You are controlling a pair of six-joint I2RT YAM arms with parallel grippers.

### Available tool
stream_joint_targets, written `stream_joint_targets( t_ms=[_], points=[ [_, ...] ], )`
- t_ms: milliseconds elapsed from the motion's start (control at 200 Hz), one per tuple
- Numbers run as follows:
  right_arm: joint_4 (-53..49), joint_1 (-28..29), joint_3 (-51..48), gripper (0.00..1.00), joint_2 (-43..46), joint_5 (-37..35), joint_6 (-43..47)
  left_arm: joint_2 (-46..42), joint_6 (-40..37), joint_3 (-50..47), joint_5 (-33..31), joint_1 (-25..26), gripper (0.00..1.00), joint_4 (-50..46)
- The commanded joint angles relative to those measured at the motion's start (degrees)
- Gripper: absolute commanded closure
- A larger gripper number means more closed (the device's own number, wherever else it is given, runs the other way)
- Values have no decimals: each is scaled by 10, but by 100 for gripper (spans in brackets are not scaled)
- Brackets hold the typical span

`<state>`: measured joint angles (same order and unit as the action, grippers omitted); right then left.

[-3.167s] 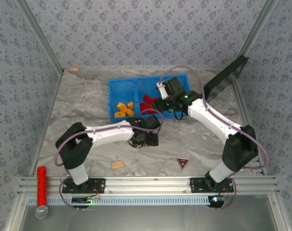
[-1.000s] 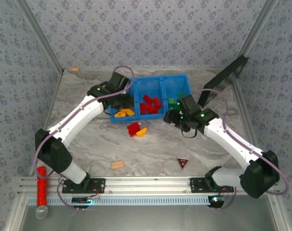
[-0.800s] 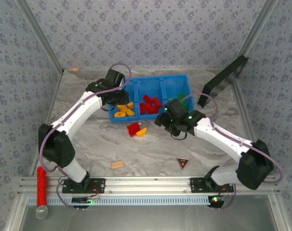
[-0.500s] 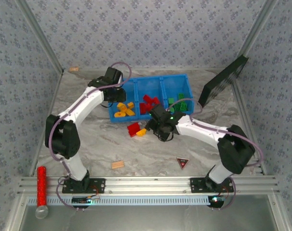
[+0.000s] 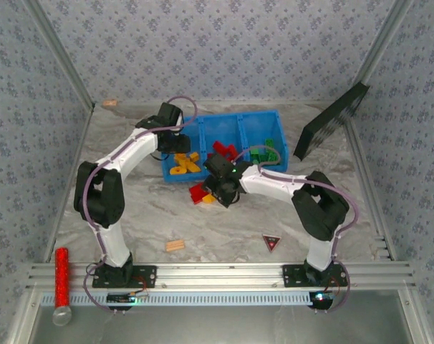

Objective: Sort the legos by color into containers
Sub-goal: Place the lego in the container, then pick up the lego from the center of the table.

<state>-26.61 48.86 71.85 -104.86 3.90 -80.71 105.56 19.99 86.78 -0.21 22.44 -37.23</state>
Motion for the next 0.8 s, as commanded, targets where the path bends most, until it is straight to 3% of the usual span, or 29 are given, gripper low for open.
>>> stream_joint_targets(
  t_ms=[0,215,440,545,795],
  points=[
    [-12,4,25,33,-24,2,-11,5,-2,-6,15,-2,46,12],
    [-23,4,25,36,-40,-1,-14,-26,3,-13,20,-9,45,29],
    [-23,5,20,52,-61,2,-12,-60,2,-14,28,-23,45,23],
    [-20,8,19,66,-70,6,-9,-75,1,-21,28,-28,45,22],
    [-4,14,-17,78,-63,16,-3,-83,-5,-3,34,-32,44,-2]
  ],
)
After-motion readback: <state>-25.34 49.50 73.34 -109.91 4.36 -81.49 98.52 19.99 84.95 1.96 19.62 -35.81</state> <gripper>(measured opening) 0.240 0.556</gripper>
